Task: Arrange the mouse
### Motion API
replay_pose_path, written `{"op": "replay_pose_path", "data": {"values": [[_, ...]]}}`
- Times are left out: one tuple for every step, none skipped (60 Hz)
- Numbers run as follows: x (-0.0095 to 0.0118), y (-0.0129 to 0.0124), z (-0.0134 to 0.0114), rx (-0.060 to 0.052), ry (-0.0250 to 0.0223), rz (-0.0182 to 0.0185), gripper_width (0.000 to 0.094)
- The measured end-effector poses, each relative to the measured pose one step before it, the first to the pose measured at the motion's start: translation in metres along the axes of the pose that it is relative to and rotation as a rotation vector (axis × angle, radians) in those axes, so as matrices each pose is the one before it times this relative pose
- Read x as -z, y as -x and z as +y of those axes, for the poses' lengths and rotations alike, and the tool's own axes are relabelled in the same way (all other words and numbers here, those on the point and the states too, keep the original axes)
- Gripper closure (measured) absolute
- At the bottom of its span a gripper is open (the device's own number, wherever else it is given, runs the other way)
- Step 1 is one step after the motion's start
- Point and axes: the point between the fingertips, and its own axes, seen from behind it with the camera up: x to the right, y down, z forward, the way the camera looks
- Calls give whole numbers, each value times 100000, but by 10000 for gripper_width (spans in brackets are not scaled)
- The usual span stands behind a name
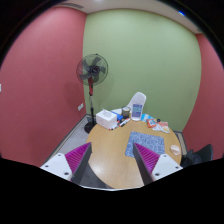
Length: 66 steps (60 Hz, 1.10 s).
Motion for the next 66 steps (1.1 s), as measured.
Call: {"op": "replay_pose_path", "data": {"values": [[13,-126,146,-459,289,227,98],[24,-246,228,-458,351,236,98],[2,-248,249,-499,398,182,98],[-10,-329,277,-446,390,216,97],[-25,-395,313,-388,383,210,98],[-30,-477,375,-328,454,265,98],[-32,-502,404,-301,544,301,98],[-225,-148,260,-160,730,615,98],[-587,-1780,848,-230,391,-633,100],[-194,-538,491,-274,805,416,100],[-211,-622,558,-195,865,327,99],[-222,-656,583,-180,860,296,98],[-215,-707,566,-212,775,318,97],[-284,-742,555,-311,654,333,97],[-259,-779,571,-396,615,326,96],[8,-170,190,-586,1250,932,97],[-581,-1151,1073,-279,70,-83,97],[-331,-789,565,-499,678,273,97],[-473,-862,549,-445,572,247,98],[-466,-877,573,-449,534,283,97],[-499,-964,570,-387,634,378,96],[-496,-1030,571,-329,626,499,98],[-490,-1050,531,-273,557,590,97],[-523,-1081,514,-167,443,637,97],[-573,-1094,515,-129,390,606,97],[-562,-1085,468,-131,350,636,98],[-558,-1133,485,-147,325,566,97],[-119,-518,-324,-386,1616,1195,98],[-555,-1203,574,-69,379,480,99],[-877,-1522,846,96,-78,244,98],[-391,-801,112,-281,1167,833,97],[-679,-1130,367,-244,334,629,96],[-540,-1162,287,-272,118,443,95],[-642,-1126,260,-277,4,550,98],[-674,-1118,242,-279,79,531,97],[-649,-1118,225,-305,118,548,98],[-813,-1061,184,-316,98,566,100],[-677,-1060,198,-411,0,470,97],[-773,-1022,151,-361,78,508,100],[-801,-1018,169,-296,278,489,101],[-804,-954,178,-267,468,472,101],[-701,-908,175,-305,448,494,102],[-751,-868,49,-334,282,308,103],[-740,-881,14,-420,140,346,103],[-835,-835,-75,-416,6,307,102],[-703,-743,-42,-410,-159,387,99],[-795,-763,-49,-358,-135,275,103],[-910,-760,-63,-319,43,298,100],[-771,-749,-31,-335,62,493,100],[-680,-669,-63,-322,-21,534,101],[-857,-637,-133,-351,2,278,100],[-737,-597,-155,-323,-139,231,100],[-696,-568,-210,-228,-293,310,100],[-711,-567,-251,-221,-547,338,100],[-741,-505,-223,-138,-461,387,101],[-697,-525,-155,-44,-141,356,103],[-692,-480,-115,-67,1,353,99],[-758,-305,-8,-129,-418,395,98],[-623,-330,-128,-77,-110,231,99],[-535,-330,-169,-17,-94,79,98],[-528,-272,-161,55,-64,-60,97],[-477,-222,-149,92,-86,-142,99],[-500,-199,-120,138,-68,-163,100],[-534,-159,-100,268,-3,-147,98],[-506,-180,-38,293,43,-35,101],[-788,-337,-204,566,5,-240,98]]}}
